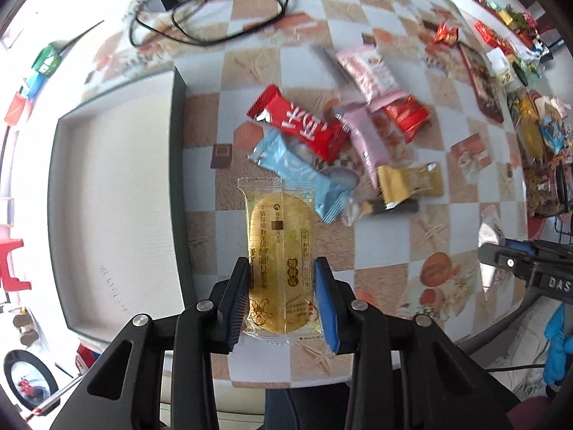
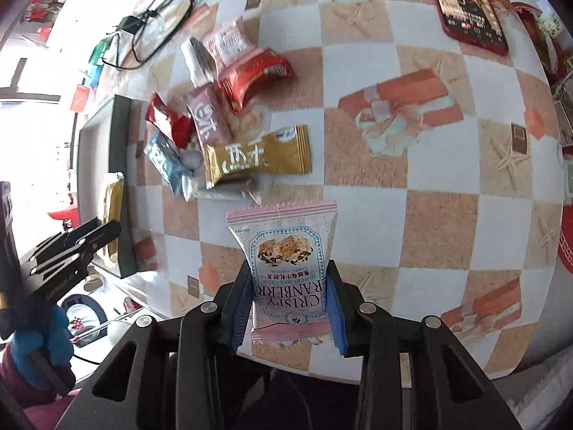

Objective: Organize snacks
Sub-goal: 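Place the cake bar in the white tray with left while right places cranberry bag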

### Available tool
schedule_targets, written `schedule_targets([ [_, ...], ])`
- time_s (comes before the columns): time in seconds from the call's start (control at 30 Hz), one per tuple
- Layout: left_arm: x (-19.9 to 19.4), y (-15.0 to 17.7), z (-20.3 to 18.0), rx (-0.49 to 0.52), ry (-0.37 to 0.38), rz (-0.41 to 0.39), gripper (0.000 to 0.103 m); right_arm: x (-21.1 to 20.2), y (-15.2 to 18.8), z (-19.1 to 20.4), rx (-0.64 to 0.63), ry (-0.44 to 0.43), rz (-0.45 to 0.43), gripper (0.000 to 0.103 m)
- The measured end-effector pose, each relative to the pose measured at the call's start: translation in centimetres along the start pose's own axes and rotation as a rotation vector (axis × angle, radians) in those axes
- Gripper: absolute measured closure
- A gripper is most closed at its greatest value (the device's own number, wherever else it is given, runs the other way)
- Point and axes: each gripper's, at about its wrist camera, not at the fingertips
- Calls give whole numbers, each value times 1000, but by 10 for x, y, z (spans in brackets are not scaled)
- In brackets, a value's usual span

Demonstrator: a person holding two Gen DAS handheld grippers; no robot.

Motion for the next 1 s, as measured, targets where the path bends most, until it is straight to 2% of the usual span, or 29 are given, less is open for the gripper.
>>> schedule_targets([
  [0.17,-21,12,3,-34,-60,-50,64,-15,-15,3,-41,-50,-7,64],
  [0.3,-36,25,29,-91,-90,-78,64,-7,-17,16,-84,-63,-7,64],
  [0.43,-44,23,54,-157,-86,-107,64,-9,-19,33,-129,-47,-20,64],
  [0.63,-43,10,89,-117,-67,-135,64,-2,-21,64,-116,-26,-50,64],
  [0.8,-41,2,130,-49,-65,-134,64,13,-25,113,-97,-24,-65,64],
  [1.0,-34,11,180,-44,-72,-141,64,32,-32,188,-211,-15,-45,64],
])
Point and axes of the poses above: each gripper's, at about its wrist camera, not at the fingertips, and x roughly the way its jaws point, z to its left, y to its underside, and after that the axes turned 8 degrees about -z, right-handed
